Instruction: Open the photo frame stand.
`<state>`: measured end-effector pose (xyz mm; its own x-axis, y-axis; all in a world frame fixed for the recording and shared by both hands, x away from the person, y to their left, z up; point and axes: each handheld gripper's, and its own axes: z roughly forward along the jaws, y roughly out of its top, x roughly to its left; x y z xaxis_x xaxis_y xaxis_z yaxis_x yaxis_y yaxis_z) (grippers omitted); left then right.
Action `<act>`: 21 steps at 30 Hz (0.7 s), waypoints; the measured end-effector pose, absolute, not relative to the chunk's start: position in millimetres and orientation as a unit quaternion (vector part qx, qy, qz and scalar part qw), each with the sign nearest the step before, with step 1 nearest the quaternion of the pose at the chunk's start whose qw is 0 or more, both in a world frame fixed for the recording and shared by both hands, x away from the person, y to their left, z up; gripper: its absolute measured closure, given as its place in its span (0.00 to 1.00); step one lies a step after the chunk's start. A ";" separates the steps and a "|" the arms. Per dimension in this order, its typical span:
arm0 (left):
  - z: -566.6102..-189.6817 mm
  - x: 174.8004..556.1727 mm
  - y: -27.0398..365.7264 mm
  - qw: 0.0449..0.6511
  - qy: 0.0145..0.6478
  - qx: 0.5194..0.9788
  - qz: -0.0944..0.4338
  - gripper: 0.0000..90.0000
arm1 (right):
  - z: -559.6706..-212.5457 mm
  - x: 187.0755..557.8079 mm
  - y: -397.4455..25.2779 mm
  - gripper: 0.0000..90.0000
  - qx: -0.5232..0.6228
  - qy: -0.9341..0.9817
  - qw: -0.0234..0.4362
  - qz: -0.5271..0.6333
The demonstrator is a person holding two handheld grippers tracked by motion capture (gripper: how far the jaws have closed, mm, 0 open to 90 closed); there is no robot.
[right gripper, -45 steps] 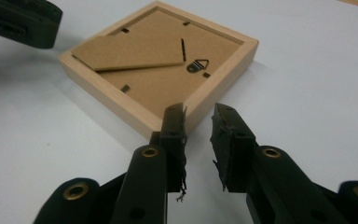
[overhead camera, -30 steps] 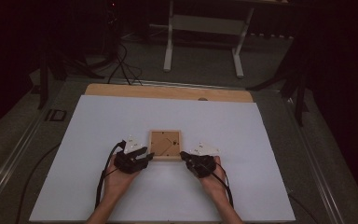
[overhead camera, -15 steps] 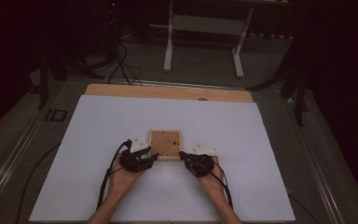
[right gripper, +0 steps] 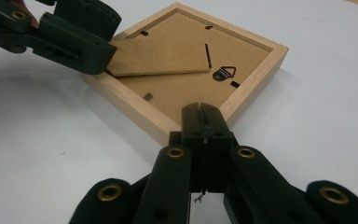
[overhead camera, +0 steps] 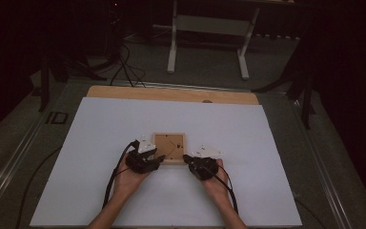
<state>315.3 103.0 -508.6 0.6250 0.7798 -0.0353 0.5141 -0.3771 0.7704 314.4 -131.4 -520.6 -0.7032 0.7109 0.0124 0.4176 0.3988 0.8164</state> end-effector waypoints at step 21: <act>-506.2 329.5 92.5 0.361 0.388 0.831 0.168 0.58 | -520.8 314.5 -131.7 1.00 0.344 0.818 0.171 0.427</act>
